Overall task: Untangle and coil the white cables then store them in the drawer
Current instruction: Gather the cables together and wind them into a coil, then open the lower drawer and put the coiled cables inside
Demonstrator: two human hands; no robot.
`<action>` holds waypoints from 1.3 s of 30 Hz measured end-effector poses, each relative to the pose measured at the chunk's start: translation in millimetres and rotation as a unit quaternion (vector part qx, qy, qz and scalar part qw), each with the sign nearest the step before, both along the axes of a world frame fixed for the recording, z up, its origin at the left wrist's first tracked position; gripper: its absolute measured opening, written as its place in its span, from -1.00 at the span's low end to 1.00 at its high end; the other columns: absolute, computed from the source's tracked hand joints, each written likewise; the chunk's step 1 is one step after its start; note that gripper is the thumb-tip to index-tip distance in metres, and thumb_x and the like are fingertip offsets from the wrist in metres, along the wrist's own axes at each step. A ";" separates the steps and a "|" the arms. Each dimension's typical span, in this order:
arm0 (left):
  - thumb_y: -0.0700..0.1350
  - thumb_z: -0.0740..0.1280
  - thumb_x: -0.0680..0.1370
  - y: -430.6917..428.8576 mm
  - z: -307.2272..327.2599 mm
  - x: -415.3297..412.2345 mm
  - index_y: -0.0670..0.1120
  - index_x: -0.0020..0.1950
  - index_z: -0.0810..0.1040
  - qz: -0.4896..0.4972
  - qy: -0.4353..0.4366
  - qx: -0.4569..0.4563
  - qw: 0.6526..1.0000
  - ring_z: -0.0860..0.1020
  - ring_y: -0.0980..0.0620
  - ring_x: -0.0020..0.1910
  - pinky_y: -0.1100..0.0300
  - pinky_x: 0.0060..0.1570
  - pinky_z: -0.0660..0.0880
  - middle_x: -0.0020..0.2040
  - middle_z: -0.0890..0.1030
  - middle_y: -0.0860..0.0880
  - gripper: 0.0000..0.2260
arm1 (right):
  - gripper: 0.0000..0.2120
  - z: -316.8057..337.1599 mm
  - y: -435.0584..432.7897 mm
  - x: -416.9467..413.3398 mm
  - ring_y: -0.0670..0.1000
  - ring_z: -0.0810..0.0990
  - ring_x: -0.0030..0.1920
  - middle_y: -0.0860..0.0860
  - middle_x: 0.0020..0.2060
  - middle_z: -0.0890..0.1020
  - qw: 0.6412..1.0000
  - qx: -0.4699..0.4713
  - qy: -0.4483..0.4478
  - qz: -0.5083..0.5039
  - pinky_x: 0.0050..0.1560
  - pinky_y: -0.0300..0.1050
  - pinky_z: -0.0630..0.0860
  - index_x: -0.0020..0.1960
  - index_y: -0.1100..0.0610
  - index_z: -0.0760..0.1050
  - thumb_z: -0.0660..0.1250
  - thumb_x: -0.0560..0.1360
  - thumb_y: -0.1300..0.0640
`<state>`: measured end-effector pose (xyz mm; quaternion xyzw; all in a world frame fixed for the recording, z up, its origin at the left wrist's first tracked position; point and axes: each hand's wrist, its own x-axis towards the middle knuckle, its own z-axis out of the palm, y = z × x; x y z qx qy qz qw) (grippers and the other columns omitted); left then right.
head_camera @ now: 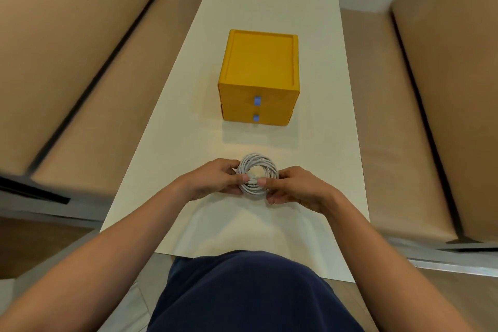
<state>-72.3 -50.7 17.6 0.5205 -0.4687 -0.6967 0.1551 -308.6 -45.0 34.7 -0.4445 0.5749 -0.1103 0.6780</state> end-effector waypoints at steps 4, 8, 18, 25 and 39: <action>-0.14 0.45 0.60 -2.9 -4.0 -11.9 -0.15 0.28 0.41 0.065 -0.042 0.030 0.997 0.72 -0.17 0.07 -0.03 0.15 0.65 0.04 0.72 -0.26 -0.66 | -0.53 -15.7 4.1 3.9 0.09 0.70 -0.24 0.28 -0.13 0.73 0.998 -0.021 0.040 -0.052 -0.11 -0.05 0.69 0.03 0.33 0.66 0.46 0.54 -0.13; -0.14 0.48 0.58 0.4 -10.7 -16.5 -0.14 0.21 0.46 0.102 -0.087 0.012 0.991 0.73 -0.20 -0.02 -0.05 0.07 0.68 -0.05 0.71 -0.27 -0.71 | -0.41 -27.7 11.9 8.2 0.07 0.67 -0.35 0.23 -0.24 0.73 0.993 -0.051 0.096 -0.043 -0.13 0.01 0.68 -0.05 0.38 0.63 0.39 0.56 -0.22; -0.04 0.58 0.48 18.9 -21.7 -15.9 -0.05 0.18 0.60 0.153 -0.196 -0.070 0.966 0.72 -0.17 -0.25 0.04 -0.22 0.70 -0.13 0.68 -0.15 -0.68 | -0.40 -49.7 32.5 12.3 -0.04 0.60 -0.05 -0.07 -0.02 0.59 0.924 -0.310 0.220 -0.034 0.05 -0.03 0.56 0.36 -0.02 0.52 0.45 0.45 -0.32; 0.00 0.42 0.61 31.5 -33.3 -7.4 0.07 0.28 0.65 0.151 -0.166 -0.157 0.962 0.69 0.02 -0.18 0.17 -0.24 0.66 0.05 0.63 -0.12 -0.76 | -0.58 -62.1 43.5 13.8 -0.13 0.55 -0.07 -0.11 -0.02 0.54 0.922 -0.328 0.201 -0.046 0.04 -0.22 0.46 0.42 0.00 0.55 0.27 0.65 -0.17; -0.06 0.43 0.60 -16.9 9.4 39.6 0.06 0.29 0.61 0.171 -0.199 -0.283 0.922 0.62 0.08 -0.05 -0.02 0.13 0.61 0.04 0.61 0.07 -0.73 | -0.71 -23.9 26.1 19.4 -0.22 0.56 -0.05 -0.14 -0.03 0.63 0.896 -0.347 0.197 -0.192 -0.07 -0.43 0.44 0.33 -0.05 0.59 0.32 0.65 -0.08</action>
